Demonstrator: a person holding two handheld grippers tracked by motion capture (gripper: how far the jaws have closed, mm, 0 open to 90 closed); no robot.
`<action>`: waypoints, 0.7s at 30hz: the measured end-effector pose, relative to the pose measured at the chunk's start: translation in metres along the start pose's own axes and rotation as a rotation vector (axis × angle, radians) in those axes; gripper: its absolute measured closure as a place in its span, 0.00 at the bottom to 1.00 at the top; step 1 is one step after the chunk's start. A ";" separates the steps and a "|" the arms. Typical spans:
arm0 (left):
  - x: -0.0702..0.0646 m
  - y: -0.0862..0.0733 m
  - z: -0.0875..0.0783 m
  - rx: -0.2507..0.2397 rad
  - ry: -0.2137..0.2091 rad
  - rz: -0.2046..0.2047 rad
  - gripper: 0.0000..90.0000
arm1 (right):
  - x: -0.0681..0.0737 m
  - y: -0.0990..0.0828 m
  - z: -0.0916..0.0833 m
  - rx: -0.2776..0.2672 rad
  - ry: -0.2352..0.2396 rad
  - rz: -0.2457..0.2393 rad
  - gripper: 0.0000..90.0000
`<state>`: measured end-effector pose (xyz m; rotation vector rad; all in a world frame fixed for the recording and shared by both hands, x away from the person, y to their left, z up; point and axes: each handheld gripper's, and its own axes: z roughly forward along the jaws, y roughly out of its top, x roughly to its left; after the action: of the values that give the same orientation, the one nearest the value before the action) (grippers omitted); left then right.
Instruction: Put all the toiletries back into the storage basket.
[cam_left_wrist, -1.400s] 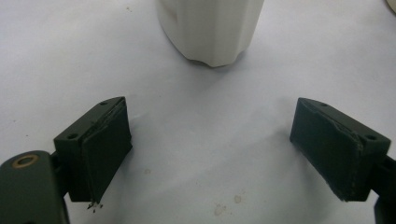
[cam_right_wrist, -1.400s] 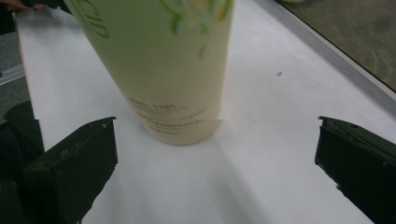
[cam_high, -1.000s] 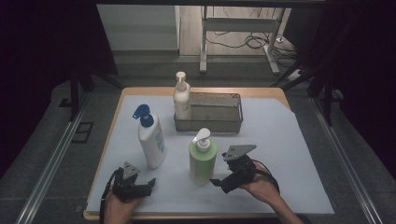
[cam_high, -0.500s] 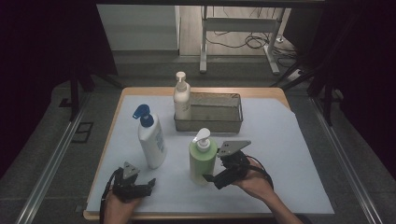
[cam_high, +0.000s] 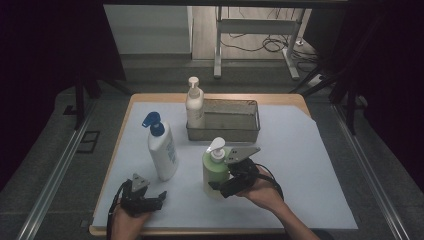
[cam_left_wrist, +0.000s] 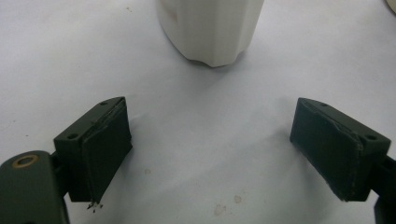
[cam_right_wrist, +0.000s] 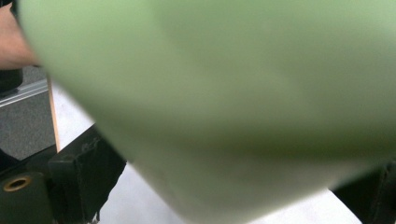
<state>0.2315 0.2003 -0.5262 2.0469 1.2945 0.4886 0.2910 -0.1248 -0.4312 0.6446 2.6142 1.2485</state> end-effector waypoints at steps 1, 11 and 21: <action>0.000 0.000 0.000 0.000 0.000 0.000 0.13 | 0.000 0.001 0.001 -0.002 -0.002 0.001 0.08; 0.000 0.000 0.000 0.000 0.000 0.000 0.13 | 0.001 0.002 0.003 -0.021 -0.025 -0.005 0.13; 0.000 0.000 0.000 0.003 0.000 0.002 0.13 | 0.002 0.003 0.000 -0.009 -0.059 0.011 0.14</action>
<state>0.2316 0.2006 -0.5260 2.0513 1.2937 0.4882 0.2904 -0.1225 -0.4294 0.6845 2.5598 1.2240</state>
